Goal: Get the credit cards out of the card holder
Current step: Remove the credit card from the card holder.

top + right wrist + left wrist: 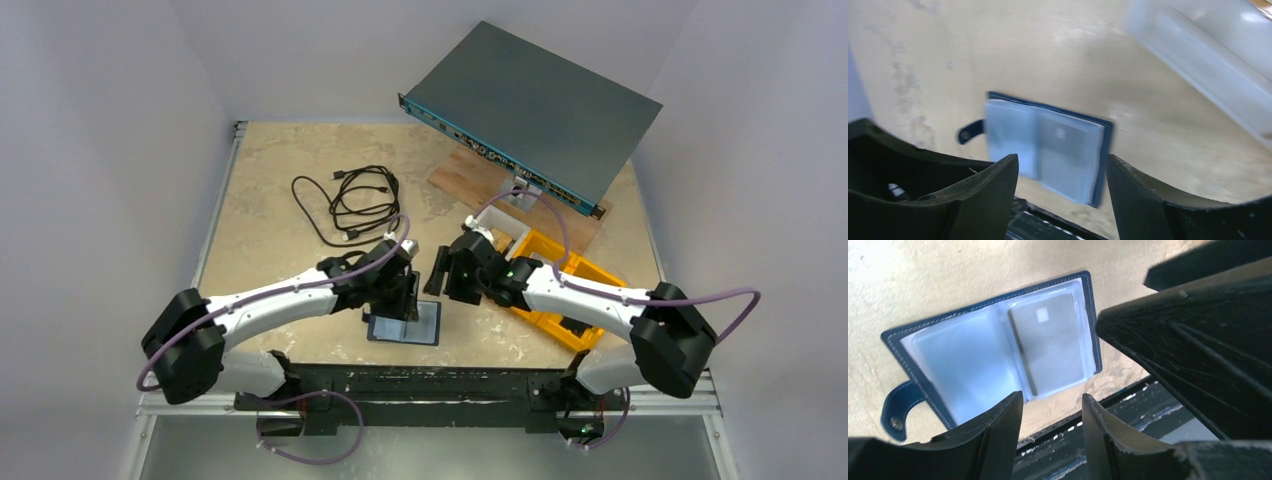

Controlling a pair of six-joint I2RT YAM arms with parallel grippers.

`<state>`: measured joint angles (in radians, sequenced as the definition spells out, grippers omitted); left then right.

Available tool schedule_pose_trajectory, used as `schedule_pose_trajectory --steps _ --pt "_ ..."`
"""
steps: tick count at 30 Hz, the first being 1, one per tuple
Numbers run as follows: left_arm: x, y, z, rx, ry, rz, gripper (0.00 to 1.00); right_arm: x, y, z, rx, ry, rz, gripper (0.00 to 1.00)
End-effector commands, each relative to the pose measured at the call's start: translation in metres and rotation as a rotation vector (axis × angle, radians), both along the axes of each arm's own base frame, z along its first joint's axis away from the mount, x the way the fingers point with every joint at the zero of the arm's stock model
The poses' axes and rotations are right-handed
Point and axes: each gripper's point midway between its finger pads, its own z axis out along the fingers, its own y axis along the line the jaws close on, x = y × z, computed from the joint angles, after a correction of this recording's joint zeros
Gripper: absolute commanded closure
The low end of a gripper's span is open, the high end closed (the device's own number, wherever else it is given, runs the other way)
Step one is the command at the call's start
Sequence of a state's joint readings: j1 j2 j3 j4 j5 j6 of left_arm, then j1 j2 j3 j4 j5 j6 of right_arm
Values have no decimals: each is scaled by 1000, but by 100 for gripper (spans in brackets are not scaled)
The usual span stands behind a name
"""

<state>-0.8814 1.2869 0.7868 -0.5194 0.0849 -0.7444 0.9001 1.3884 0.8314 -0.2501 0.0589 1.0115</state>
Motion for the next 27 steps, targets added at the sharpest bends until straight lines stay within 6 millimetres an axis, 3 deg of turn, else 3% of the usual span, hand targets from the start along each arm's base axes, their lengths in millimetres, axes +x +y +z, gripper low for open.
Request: schedule_pose_trajectory --steps 1,8,21,27 --pt "20 -22 3 58 -104 -14 52 -6 -38 -13 -67 14 -101 35" --pt "20 -28 -17 207 -135 -67 52 -12 -57 -20 -91 24 -142 34" --pt "7 -31 -56 320 -128 -118 52 -13 -55 -29 -113 39 -120 34" --pt "10 -32 -67 320 -87 -75 73 -13 -53 -32 -126 43 -98 34"
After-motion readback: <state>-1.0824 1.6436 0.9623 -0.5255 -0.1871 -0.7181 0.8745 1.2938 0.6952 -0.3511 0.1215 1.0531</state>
